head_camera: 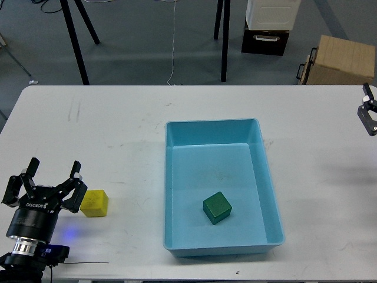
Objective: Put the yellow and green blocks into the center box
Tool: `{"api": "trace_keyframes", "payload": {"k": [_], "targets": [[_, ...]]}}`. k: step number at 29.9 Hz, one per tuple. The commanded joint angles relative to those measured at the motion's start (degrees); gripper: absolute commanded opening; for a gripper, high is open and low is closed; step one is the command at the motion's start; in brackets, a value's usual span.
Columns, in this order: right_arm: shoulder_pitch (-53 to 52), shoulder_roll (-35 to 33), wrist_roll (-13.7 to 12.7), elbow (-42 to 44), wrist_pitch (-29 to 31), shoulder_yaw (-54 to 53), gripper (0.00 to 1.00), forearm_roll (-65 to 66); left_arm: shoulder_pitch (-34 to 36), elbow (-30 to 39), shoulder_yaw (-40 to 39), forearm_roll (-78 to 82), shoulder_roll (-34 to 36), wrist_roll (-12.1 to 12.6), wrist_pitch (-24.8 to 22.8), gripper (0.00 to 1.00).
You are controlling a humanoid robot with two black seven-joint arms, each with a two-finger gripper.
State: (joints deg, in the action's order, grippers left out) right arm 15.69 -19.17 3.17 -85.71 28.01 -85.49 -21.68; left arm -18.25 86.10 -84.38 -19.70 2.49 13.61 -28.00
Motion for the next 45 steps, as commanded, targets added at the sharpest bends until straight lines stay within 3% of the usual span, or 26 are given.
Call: {"api": "trace_keyframes", "payload": {"k": [1,10,16,22,26,31,35,41,45], "targets": [[7.4,4.2,-0.4,-4.5,0.0,-1.8,1.0,0.3,0.0,0.8,-0.1,0.0,0.1,0.0,0.0,1.0],[10.0,4.9,-1.1,-6.8,0.0,-2.2,1.0,0.4,0.1,1.4,0.0,-0.3,-0.6,0.2,0.0,1.0],[10.7,4.1,-1.1,-6.8,0.0,-2.5,1.0,0.5,1.1,5.2,-0.3,-0.4,0.0,-0.1,0.0,1.0],[12.4,0.5,-1.1,-7.2,0.0,-2.1,1.0,0.5,3.7,4.5,-0.4,0.0,-0.2,-2.8,0.0,1.0],[12.5,-1.9,-1.2,-7.7,0.0,-1.6,1.0,0.6,5.3,4.2,-4.6,1.3,0.3,-7.2,0.0,1.0],[12.6,-2.5,-1.1,-8.4,0.0,-2.5,1.0,0.6,9.4,-2.5,-9.2,2.5,7.3,-7.8,0.0,1.0],[12.8,-2.0,-1.1,-8.4,0.0,-2.0,1.0,0.6,10.9,-1.4,-12.6,1.8,11.3,-8.1,0.0,1.0],[12.3,-0.1,-1.1,-8.3,0.0,-1.6,1.0,0.7,15.1,0.0,-11.1,4.5,20.7,-8.2,0.0,1.0],[12.3,0.4,-1.1,-8.3,0.0,-1.8,1.0,0.8,20.4,0.7,-5.4,8.9,30.4,-8.9,0.0,1.0]]}}
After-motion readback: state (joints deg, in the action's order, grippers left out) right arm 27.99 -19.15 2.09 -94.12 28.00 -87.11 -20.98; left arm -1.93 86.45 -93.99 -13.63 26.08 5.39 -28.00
